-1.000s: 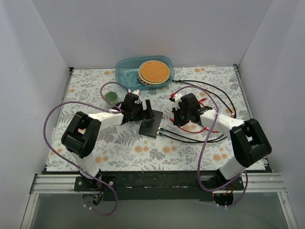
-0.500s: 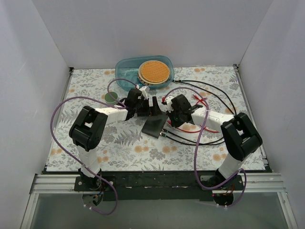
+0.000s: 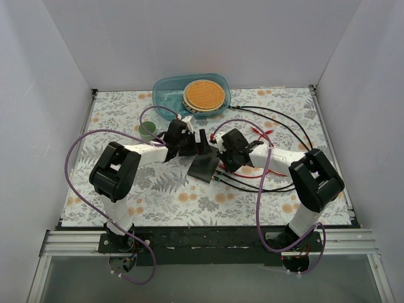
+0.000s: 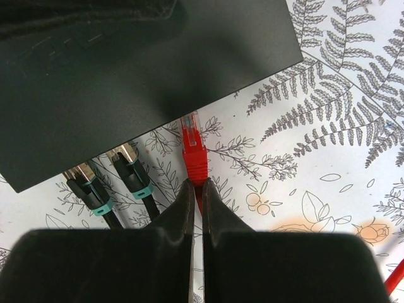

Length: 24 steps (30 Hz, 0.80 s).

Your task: Insert the plug into the switch port

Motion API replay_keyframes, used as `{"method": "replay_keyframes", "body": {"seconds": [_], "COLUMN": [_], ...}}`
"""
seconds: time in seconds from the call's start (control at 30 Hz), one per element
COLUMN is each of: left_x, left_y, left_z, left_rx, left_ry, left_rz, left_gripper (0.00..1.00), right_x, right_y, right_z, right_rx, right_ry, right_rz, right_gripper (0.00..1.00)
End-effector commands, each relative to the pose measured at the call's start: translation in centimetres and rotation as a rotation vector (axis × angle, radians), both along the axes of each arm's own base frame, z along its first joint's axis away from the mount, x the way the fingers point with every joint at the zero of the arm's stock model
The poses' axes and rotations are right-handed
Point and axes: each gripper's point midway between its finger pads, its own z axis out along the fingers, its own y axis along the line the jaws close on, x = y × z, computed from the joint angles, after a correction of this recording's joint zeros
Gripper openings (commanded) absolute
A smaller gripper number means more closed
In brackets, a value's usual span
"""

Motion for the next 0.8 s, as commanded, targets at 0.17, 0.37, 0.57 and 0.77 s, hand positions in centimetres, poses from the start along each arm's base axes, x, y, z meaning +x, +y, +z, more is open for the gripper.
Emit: {"method": "replay_keyframes", "body": {"seconds": [0.17, 0.37, 0.57, 0.77], "left_x": [-0.7, -1.4, -1.9, -2.2], "left_y": [1.4, 1.5, 1.5, 1.6], "left_z": [0.0, -0.5, -1.1, -1.2], "left_rx": [0.025, 0.015, 0.024, 0.017], "left_ry": [0.0, 0.012, 0.026, 0.028], "left_rz": [0.038, 0.032, 0.018, 0.016], "left_gripper": [0.98, 0.97, 0.95, 0.95], "right_x": [-0.1, 0.0, 0.5, 0.7], "right_y": [0.8, 0.9, 0.7, 1.0], "right_z": [0.6, 0.8, 1.7, 2.4], "right_rx": [-0.024, -0.026, -0.02, -0.003], "right_ry": [-0.029, -0.043, -0.079, -0.092], "right_rz": [0.03, 0.026, -0.009, -0.011], "right_gripper": [0.01, 0.01, 0.01, 0.01]}}
